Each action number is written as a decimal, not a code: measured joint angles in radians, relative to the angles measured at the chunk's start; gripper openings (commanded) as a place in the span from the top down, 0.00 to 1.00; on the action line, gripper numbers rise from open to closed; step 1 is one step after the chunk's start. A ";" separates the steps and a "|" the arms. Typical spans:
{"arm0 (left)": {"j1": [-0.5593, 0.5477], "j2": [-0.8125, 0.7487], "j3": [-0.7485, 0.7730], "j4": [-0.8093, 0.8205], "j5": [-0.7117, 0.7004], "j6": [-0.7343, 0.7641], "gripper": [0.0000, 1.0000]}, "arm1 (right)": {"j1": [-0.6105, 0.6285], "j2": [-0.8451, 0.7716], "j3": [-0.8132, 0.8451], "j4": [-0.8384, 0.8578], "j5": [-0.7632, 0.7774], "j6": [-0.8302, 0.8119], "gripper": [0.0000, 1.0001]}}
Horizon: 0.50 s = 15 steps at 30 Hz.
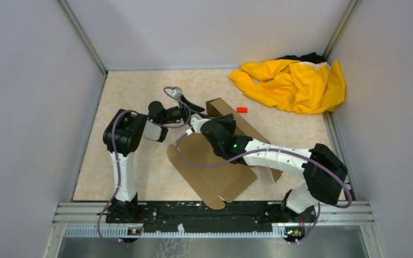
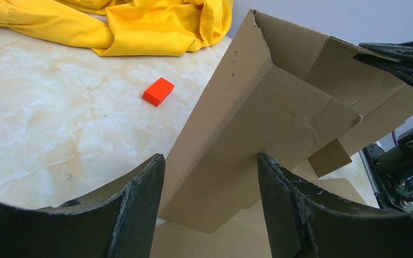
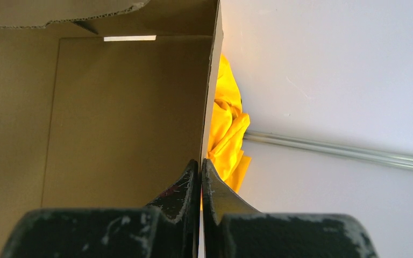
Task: Fold the paper box
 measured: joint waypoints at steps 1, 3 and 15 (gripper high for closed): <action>-0.003 0.000 -0.001 0.002 -0.001 0.001 0.29 | 0.000 0.000 0.000 0.000 0.000 0.000 1.00; -0.008 0.000 -0.001 0.002 -0.003 0.003 0.29 | 0.000 0.001 0.000 0.000 0.000 0.000 1.00; -0.050 0.005 0.017 -0.021 -0.020 0.037 0.28 | -0.001 0.026 0.032 -0.041 0.008 0.019 1.00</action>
